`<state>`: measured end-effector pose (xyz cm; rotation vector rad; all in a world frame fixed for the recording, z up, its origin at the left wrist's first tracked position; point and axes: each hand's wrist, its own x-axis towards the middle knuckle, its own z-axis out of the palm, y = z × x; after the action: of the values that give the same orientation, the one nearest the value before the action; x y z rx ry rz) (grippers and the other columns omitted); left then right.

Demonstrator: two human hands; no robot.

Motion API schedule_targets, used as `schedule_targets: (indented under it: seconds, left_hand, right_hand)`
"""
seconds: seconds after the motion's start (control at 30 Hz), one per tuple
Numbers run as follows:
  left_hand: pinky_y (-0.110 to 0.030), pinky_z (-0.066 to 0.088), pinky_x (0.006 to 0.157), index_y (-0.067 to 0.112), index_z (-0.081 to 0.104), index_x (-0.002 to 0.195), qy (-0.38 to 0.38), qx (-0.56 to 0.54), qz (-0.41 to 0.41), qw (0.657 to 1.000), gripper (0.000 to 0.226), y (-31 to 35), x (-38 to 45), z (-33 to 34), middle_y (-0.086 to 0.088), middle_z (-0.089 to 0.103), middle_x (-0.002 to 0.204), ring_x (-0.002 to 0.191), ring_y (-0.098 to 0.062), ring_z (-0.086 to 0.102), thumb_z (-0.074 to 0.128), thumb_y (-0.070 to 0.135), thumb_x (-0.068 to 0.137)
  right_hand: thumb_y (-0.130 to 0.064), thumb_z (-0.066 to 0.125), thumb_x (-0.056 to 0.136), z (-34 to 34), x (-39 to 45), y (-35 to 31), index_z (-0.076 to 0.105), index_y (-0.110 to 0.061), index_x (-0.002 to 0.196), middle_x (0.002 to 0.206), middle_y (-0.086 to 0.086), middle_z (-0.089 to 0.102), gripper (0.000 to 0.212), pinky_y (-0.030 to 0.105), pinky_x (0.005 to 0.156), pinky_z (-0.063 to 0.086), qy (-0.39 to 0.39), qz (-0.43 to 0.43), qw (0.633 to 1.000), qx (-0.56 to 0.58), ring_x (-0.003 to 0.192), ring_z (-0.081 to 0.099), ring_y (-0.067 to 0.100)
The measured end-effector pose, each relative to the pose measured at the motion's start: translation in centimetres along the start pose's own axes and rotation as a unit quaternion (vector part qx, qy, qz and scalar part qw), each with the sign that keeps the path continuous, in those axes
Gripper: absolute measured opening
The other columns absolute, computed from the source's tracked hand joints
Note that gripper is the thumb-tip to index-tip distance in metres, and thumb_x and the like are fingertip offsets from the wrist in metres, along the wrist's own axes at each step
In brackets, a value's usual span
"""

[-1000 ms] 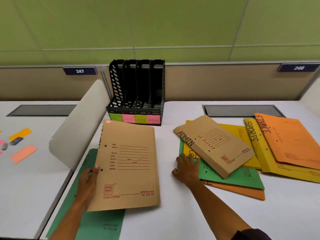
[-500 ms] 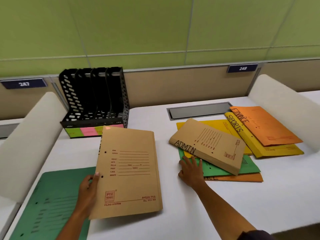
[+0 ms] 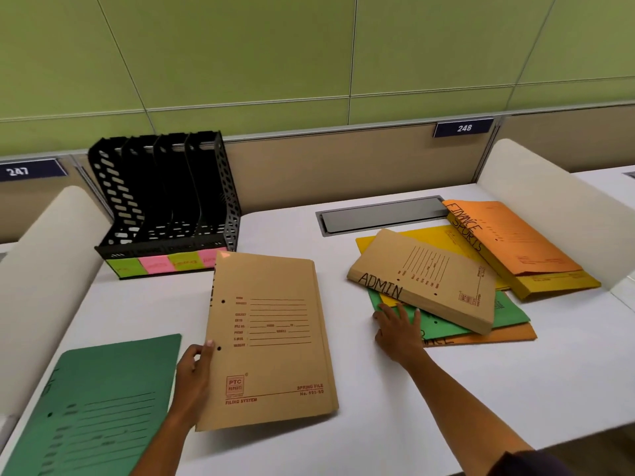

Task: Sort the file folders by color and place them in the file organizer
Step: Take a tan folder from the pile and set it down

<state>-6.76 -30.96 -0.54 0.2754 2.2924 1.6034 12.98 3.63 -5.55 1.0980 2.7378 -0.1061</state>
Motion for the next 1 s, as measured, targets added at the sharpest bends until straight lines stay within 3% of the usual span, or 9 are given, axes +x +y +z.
schedule_targets:
  seconds: [0.07, 0.13, 0.23, 0.33, 0.47, 0.7, 0.83, 1.0]
  left_hand:
    - [-0.047, 0.057, 0.067, 0.005, 0.055, 0.092, 0.001, 0.002, -0.003, 1.0, 0.038, -0.1, -0.2, 0.3, -0.013, 0.07, 0.085, 0.074, -0.033, 0.069, 0.044, 0.042, 0.097]
    - [-0.046, 0.057, 0.067, 0.006, 0.054, 0.092, 0.001, 0.002, -0.008, 1.0, 0.039, -0.2, -0.4, 0.5, -0.013, 0.071, 0.085, 0.073, -0.032, 0.07, 0.045, 0.044, 0.097]
    - [-0.044, 0.058, 0.066, 0.005, 0.054, 0.092, -0.008, -0.008, -0.018, 1.0, 0.041, -0.4, -0.7, 0.6, -0.013, 0.071, 0.086, 0.074, -0.031, 0.07, 0.045, 0.045, 0.096]
    - [-0.042, 0.059, 0.065, 0.006, 0.053, 0.093, -0.021, -0.015, -0.02, 0.999, 0.04, -0.7, -1.1, 0.7, -0.012, 0.071, 0.088, 0.074, -0.029, 0.071, 0.045, 0.045, 0.097]
    - [-0.041, 0.06, 0.065, 0.008, 0.054, 0.095, -0.03, -0.019, -0.023, 0.999, 0.039, -1.4, -1.8, 0.3, -0.011, 0.071, 0.088, 0.074, -0.028, 0.071, 0.045, 0.045, 0.096]
    - [-0.033, 0.055, 0.058, 0.013, 0.054, 0.091, 0.001, 0.007, -0.026, 1.0, 0.036, -3.8, -3.7, -1.6, -0.009, 0.07, 0.083, 0.071, -0.024, 0.07, 0.046, 0.047, 0.095]
    - [-0.04, 0.055, 0.061, 0.01, 0.054, 0.087, 0.028, 0.032, -0.027, 0.999, 0.036, -5.4, -4.4, -2.8, -0.009, 0.067, 0.079, 0.07, -0.027, 0.067, 0.049, 0.044, 0.096]
    - [-0.032, 0.049, 0.059, 0.005, 0.059, 0.08, 0.033, 0.065, -0.027, 0.997, 0.038, -6.8, -5.0, -4.1, -0.009, 0.066, 0.075, 0.071, -0.025, 0.064, 0.057, 0.041, 0.093]
  right_hand:
    - [-0.024, 0.043, 0.093, -0.2, 0.2, -0.9, 0.041, -0.026, 0.138, 0.154, -0.002, 0.027, 0.045, 0.062, 0.112, 0.004, 0.026, 0.013, 1.0, 0.012, 0.145, 0.015, 0.029]
    - [-0.023, 0.05, 0.091, -0.3, -0.1, -2.2, 0.048, -0.022, 0.133, 0.147, 0.004, 0.039, 0.042, 0.054, 0.111, 0.019, 0.081, 0.006, 0.995, 0.061, 0.139, 0.03, 0.028]
    - [-0.027, 0.055, 0.092, -0.1, -0.8, -5.1, 0.051, -0.018, 0.132, 0.133, 0.005, 0.054, 0.041, 0.038, 0.099, 0.041, 0.129, -0.027, 0.964, 0.23, 0.122, 0.05, 0.024]
    - [-0.031, 0.055, 0.094, -0.2, -1.8, -7.9, 0.047, -0.016, 0.136, 0.127, 0.007, 0.059, 0.045, 0.033, 0.094, 0.047, 0.078, 0.022, 0.907, 0.413, 0.112, 0.058, 0.022]
    - [-0.032, 0.051, 0.097, -0.2, -3.4, -9.9, 0.047, -0.015, 0.137, 0.127, 0.007, 0.059, 0.044, 0.044, 0.094, 0.052, -0.013, 0.085, 0.829, 0.552, 0.111, 0.059, 0.024]
    - [-0.023, 0.049, 0.097, 1.0, -6.0, -13.1, 0.064, -0.014, 0.118, 0.112, 0.0, 0.065, 0.027, 0.03, 0.086, 0.051, -0.019, 0.081, 0.83, 0.551, 0.101, 0.061, 0.018]
    - [-0.015, 0.047, 0.093, 1.5, -7.0, -14.9, 0.07, -0.014, 0.089, 0.088, 0.0, 0.07, 0.024, 0.028, 0.074, 0.052, 0.017, 0.071, 0.858, 0.509, 0.083, 0.064, 0.017]
    - [-0.009, 0.043, 0.091, 2.7, -7.9, -16.7, 0.066, -0.003, 0.074, 0.072, 0.008, 0.066, 0.029, 0.032, 0.061, 0.052, 0.041, 0.092, 0.882, 0.461, 0.068, 0.063, 0.023]
